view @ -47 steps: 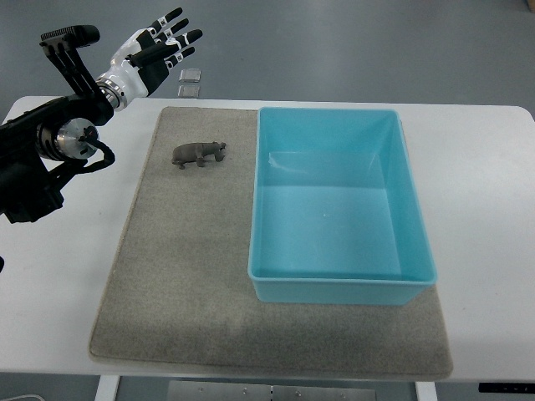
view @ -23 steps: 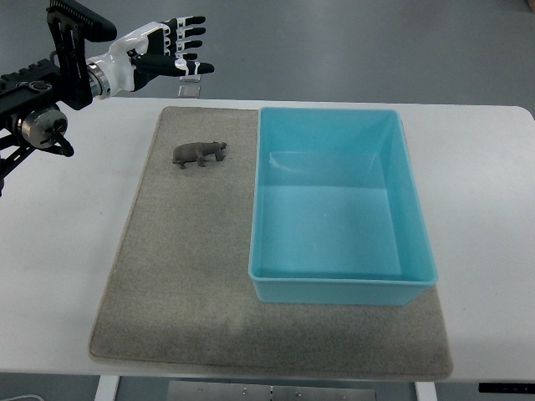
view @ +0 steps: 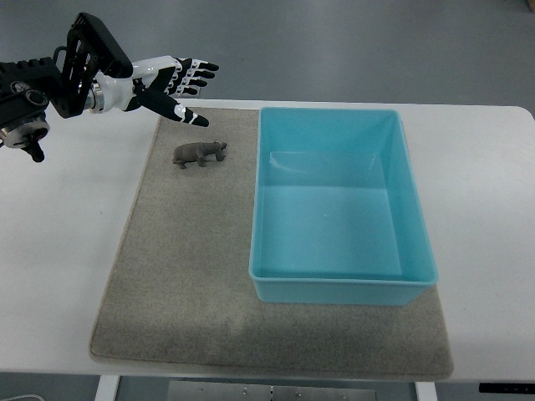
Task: Place brown hippo in blue box with left hand
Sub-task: 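Swing the left hand over the brown hippo and lower fingers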
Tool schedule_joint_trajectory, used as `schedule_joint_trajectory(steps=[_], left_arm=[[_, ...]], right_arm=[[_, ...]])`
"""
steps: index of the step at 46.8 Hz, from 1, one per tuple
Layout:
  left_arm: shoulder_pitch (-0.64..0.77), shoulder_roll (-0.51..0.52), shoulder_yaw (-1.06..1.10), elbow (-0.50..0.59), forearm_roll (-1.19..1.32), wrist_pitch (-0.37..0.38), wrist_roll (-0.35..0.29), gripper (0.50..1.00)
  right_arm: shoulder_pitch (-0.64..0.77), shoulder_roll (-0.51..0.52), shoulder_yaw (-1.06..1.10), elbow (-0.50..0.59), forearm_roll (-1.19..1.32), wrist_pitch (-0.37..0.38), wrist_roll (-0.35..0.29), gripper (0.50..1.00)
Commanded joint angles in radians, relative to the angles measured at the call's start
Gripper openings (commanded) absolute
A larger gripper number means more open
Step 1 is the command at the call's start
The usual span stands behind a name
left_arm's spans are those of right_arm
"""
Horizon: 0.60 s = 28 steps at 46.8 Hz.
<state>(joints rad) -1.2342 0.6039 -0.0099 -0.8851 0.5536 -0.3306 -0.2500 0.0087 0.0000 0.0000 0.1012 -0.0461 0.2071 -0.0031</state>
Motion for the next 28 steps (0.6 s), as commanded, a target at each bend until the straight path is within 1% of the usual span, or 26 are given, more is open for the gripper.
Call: schedule_joint_trajectory(steps=[1,11,19,28], left_arm=[[-0.001,0.002,0.002,0.000,0.100,-0.016,0.000,0.994],[-0.017,0.014,0.002,0.002,0.298,-0.028,-0.002,0.994],[-0.037,0.024,0.002,0.000,0.411,-0.085,-0.003,0.994],[-0.022,0.010,0.004,0.015,0.476,-0.073,-0.002,0.994]], right_arm=[[0.000,0.000,0.000,0.000,0.000,0.000,0.000,0.936],[0.000,0.000,0.000,0.000,0.000,0.000,0.000,0.936],[0.000,0.000,0.000,0.000,0.000,0.000,0.000,0.936],[0.000,0.000,0.000,0.000,0.000,0.000,0.000,0.936]])
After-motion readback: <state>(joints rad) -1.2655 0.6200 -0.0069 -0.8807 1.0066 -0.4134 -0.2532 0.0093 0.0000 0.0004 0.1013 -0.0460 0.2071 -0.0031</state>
